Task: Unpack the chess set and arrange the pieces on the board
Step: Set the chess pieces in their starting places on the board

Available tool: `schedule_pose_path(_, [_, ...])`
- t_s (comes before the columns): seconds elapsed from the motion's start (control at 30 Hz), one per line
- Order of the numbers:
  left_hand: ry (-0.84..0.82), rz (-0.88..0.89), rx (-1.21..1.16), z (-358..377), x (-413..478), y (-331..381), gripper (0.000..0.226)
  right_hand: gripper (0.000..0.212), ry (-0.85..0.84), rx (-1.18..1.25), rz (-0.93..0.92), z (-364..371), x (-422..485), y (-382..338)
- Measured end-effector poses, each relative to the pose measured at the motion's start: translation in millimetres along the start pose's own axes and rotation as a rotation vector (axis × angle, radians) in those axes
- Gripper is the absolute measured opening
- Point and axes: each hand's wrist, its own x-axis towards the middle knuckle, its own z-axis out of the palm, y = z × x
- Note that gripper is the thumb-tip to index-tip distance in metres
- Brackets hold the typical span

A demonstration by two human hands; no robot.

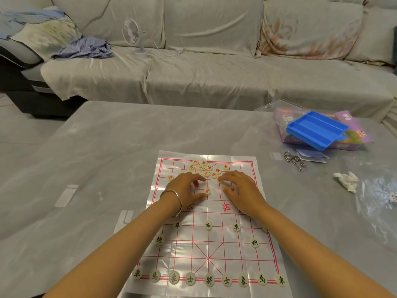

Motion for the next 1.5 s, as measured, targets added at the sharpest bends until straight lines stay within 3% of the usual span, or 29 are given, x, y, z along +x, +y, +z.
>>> schedule_pose_path(0.2, [0.196,-0.054,-0.116,-29,8,-25,0.03,0.03,0.06,0.088,-0.004,-7,11,-5])
schedule_pose_path(0.53, [0.14,-0.053,0.259,-25,31,-32,0.045,0.032,0.022,0.081,-0.064,9,33,-18])
schedule_pose_path(0.67, [0.162,-0.053,0.202,-21,36,-32,0.042,0.032,0.052,0.081,-0.042,9,36,-13])
schedule_pose_path(0.8, [0.185,-0.05,-0.002,-23,42,-31,0.036,0.03,0.053,0.088,-0.018,4,42,-6])
schedule_pose_path(1.2, [0.054,-0.005,0.017,-19,78,-22,0.031,0.025,0.04,0.079,0.045,0,79,-1])
schedule_pose_path(1.5, [0.047,-0.158,-0.155,-13,104,-14,0.024,0.011,0.133,0.199,0.056,-6,73,18])
